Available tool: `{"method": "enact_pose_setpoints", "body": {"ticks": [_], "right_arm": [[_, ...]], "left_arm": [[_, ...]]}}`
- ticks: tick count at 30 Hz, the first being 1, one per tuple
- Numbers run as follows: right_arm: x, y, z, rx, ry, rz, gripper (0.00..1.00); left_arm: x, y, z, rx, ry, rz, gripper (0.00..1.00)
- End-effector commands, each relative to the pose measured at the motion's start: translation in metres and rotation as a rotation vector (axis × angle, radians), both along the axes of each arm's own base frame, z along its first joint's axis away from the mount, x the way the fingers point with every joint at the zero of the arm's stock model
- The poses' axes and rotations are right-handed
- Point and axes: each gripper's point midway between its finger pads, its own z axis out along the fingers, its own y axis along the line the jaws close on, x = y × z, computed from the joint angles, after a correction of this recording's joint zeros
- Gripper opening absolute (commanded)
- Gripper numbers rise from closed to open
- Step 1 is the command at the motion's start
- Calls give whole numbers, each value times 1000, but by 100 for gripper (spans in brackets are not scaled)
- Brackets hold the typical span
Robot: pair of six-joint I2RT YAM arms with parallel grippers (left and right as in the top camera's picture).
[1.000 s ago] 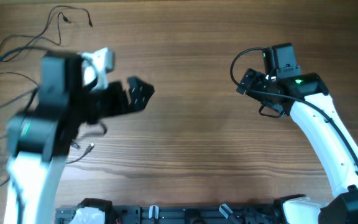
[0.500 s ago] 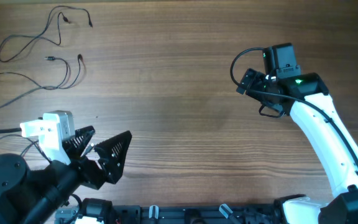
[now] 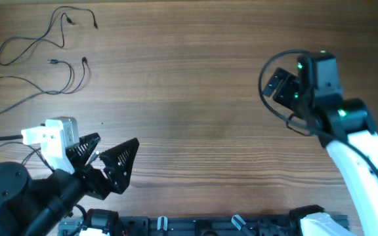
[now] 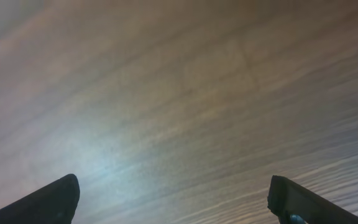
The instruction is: Untangle cables
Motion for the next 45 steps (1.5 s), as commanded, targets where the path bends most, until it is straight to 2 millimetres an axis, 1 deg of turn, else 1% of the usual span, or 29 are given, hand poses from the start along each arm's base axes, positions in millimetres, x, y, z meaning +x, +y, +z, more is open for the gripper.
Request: {"method": "enact_pose_setpoints", "body": {"ticks": [1, 2, 4, 5, 6, 7, 8, 9, 11, 12, 14, 16, 19, 20, 23, 27, 30, 36, 38, 39, 40, 45], "right_arm": [[-11, -25, 37, -85, -131, -70, 100], [-16, -28, 48, -89, -167, -73, 100], [-25, -27, 63, -132, -213, 2, 100], [-28, -24, 70, -157, -241, 60, 100], [-32, -16, 80, -213, -309, 185, 100], [-37, -9, 85, -250, -378, 271, 100], [-42, -7, 82, -270, -412, 312, 100], [-49, -7, 77, -272, -453, 318, 99], [-62, -5, 62, -260, -534, 332, 100], [-70, -3, 54, -248, -604, 340, 100], [-78, -2, 40, -240, -698, 334, 100], [-82, 0, 24, -230, -763, 338, 100], [-80, 9, -6, -205, -830, 373, 100], [-80, 9, -11, -204, -842, 370, 100], [-82, 7, -16, -233, -873, 368, 100], [-83, -6, -14, -254, -917, 313, 100], [-84, -10, -12, -270, -940, 293, 100], [-77, -9, -33, -289, -944, 305, 100], [-77, -9, -33, -294, -942, 306, 100], [-77, -10, -41, -296, -913, 313, 100], [-77, -7, -41, -288, -916, 328, 100], [-77, -10, -41, -311, -914, 327, 100]], "left_arm": [[0, 1, 2, 18, -18, -2, 100], [0, 1, 2, 18, -17, -2, 100], [0, 1, 2, 18, -18, -2, 100], [0, 1, 2, 18, -17, -2, 100], [0, 1, 2, 18, -17, -2, 100], [0, 1, 2, 18, -18, -2, 100], [0, 1, 2, 18, -17, -2, 100], [0, 1, 2, 18, -17, -2, 100], [0, 1, 2, 18, -17, -2, 100], [0, 1, 2, 18, -17, -2, 100], [0, 1, 2, 18, -17, -2, 100], [0, 1, 2, 18, -18, -2, 100], [0, 1, 2, 18, -17, -2, 100], [0, 1, 2, 18, -18, -2, 100], [0, 1, 2, 18, -17, -2, 100], [0, 1, 2, 18, -18, -2, 100], [0, 1, 2, 18, -17, -2, 100], [0, 1, 2, 18, -18, -2, 100], [0, 1, 2, 18, -17, -2, 100], [0, 1, 2, 18, -17, -2, 100], [0, 1, 2, 18, -17, -2, 100], [0, 1, 2, 18, -17, -2, 100]]}}
